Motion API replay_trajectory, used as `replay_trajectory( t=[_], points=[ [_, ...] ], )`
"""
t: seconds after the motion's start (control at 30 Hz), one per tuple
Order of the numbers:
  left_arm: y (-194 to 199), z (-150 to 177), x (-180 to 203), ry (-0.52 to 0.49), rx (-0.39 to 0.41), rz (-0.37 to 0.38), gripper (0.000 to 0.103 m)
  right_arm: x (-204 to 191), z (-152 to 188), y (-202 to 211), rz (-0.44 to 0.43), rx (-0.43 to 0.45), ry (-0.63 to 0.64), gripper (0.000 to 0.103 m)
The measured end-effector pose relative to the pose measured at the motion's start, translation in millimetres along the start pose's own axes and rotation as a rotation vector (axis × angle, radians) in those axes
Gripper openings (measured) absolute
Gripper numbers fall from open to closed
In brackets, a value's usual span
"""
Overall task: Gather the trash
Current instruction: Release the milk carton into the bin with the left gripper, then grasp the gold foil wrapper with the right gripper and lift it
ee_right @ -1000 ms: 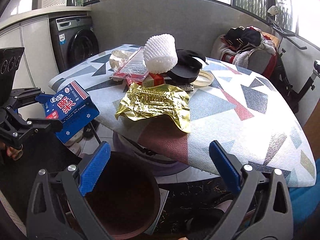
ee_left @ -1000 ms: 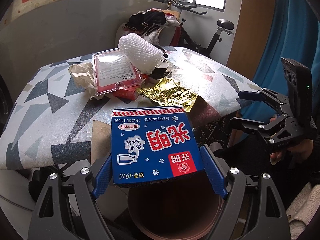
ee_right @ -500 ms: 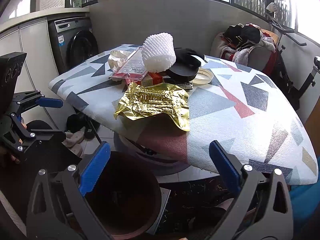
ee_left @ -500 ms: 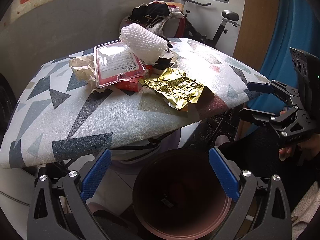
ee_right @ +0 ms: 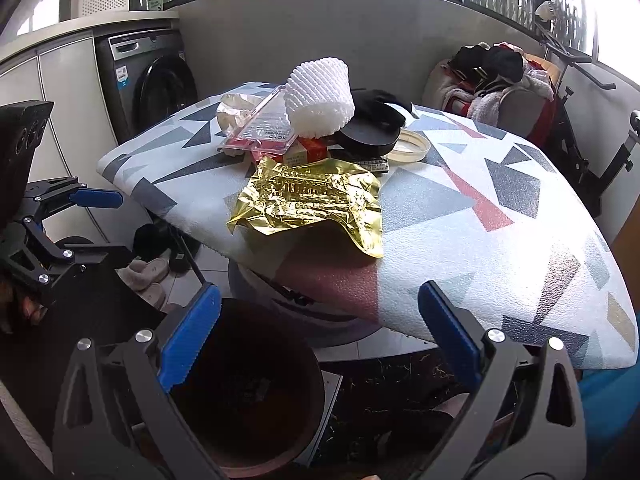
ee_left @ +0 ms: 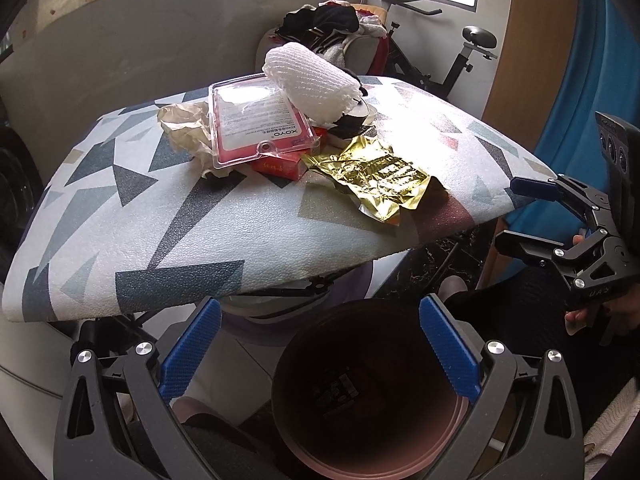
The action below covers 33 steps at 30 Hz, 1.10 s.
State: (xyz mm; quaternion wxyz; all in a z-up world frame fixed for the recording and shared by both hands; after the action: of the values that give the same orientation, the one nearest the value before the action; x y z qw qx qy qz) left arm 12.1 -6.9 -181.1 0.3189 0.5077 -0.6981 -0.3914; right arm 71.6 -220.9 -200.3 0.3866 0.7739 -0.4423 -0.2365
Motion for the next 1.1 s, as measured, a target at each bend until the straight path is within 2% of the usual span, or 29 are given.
replay_trajectory(
  t=[0.4, 0.57, 0.63, 0.9, 1.1],
  points=[
    [-1, -1, -14, 0.071, 0.000, 0.041, 0.097, -4, 0, -4, -0.059, -0.012, 0.017, 0.097],
    [0, -1, -18, 0.093, 0.003, 0.050, 0.097, -8, 0, -10, -0.063, -0.045, 0.035, 0.097],
    [2, -1, -17, 0.093, 0.014, 0.053, 0.097, -11, 0, -12, -0.098, -0.061, 0.053, 0.097],
    [3, -3, -24, 0.132, 0.037, 0.076, 0.097, -12, -11, -28, -0.021, -0.103, 0.095, 0.097],
    [1, -3, -29, 0.158, 0.034, 0.111, 0.097, -9, -32, -55, 0.116, -0.119, 0.157, 0.097]
  ],
)
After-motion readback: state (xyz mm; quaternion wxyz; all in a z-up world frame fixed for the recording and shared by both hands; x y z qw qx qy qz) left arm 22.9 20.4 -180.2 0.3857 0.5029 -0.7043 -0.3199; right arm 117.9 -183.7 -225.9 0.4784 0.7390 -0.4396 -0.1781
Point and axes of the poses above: each gripper's, at about its wrist camera, not at the fingertips, and y roughly against the way its jaws point, x to its right, z to its underside, the point moved 3 cm from there along -y, roughly the way its jaws point, and after that the axes turned 13 degrees about -x, right-handed, at the moved point
